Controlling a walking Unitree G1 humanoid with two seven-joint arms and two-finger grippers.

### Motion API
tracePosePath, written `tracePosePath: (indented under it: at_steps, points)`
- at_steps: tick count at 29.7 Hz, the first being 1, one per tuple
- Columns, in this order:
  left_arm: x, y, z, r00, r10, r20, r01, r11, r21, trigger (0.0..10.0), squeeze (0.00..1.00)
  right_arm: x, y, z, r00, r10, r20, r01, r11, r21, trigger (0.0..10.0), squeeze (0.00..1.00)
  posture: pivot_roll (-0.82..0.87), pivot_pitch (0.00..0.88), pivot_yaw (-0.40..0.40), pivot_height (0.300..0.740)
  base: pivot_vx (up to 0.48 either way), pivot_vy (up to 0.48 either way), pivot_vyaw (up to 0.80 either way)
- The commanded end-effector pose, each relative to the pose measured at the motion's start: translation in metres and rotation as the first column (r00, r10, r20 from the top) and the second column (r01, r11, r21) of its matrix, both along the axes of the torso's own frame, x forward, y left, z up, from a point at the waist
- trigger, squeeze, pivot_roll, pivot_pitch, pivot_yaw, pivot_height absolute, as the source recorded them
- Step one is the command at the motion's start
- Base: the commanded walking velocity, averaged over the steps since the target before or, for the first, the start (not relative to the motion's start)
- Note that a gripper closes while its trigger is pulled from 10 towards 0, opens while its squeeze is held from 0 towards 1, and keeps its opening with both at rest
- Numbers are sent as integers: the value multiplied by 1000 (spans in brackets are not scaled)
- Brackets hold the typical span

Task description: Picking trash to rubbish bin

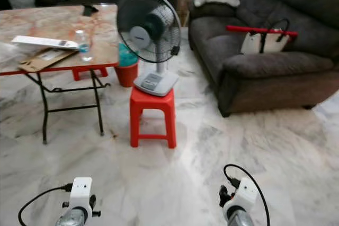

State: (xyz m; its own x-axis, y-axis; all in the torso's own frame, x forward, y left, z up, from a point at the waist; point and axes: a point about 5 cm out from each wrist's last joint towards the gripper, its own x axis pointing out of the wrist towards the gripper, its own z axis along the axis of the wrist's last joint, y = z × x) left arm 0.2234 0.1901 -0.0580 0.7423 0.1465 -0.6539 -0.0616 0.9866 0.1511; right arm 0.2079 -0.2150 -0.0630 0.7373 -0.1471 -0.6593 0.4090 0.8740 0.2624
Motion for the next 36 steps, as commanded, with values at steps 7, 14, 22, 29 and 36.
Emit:
tracePosePath:
  at_steps: [7,14,22,29,36]
  points:
    - [2,-3,1,999,-47,6,47,999,15,10000,0,3,0,2,1000,12,8,-12,1000,-10,10000,0,2,38,-24,740,0,0,800]
    - [5,-4,3,998,-65,22,65,998,25,10000,0,5,-6,5,1000,11,15,-11,1000,-28,10000,0,-3,48,-30,740,0,0,114]
    - [14,-5,10,995,-59,80,57,998,23,10000,0,9,-12,8,1000,20,24,-18,998,-55,10000,0,-15,43,-49,740,0,0,0]
    - [34,-8,27,981,-68,181,65,998,22,10000,0,25,-17,21,995,53,83,-45,995,-93,10000,0,-20,35,-54,740,0,0,0]
    - [24,-16,16,974,-213,75,213,977,4,10000,0,26,-18,22,995,59,81,-51,994,-100,10000,0,-19,13,-59,740,0,0,0]
